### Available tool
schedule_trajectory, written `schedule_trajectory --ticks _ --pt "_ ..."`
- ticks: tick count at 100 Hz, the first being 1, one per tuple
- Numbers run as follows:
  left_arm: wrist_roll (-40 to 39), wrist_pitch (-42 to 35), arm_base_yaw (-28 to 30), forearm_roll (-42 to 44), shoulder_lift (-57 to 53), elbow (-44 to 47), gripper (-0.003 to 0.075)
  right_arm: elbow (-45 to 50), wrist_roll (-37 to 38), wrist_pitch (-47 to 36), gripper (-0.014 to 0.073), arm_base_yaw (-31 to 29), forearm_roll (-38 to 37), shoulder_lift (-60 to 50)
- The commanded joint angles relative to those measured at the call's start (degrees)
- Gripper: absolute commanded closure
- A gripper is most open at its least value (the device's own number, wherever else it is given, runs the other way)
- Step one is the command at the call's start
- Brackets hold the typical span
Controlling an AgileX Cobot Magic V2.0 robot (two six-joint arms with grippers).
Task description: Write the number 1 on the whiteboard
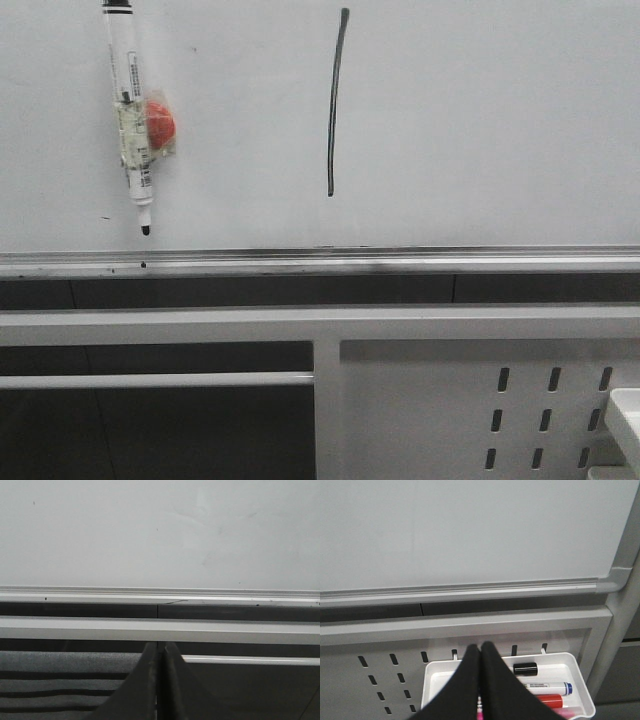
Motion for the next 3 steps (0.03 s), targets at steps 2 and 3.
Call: schedule_trajectory --ticks 2,3 --pt "-0.2 -3.0 0.1 -0.8 -1.3 1.9 0.074 0.7 -0.1 -1.2 0.0643 -0.2 -1.0 -1.0" --pt "-0.2 -3.0 0.1 -0.8 -1.3 1.9 0.074 0.7 -0.1 -1.2 0.0643 -0.2 -1.0 -1.0"
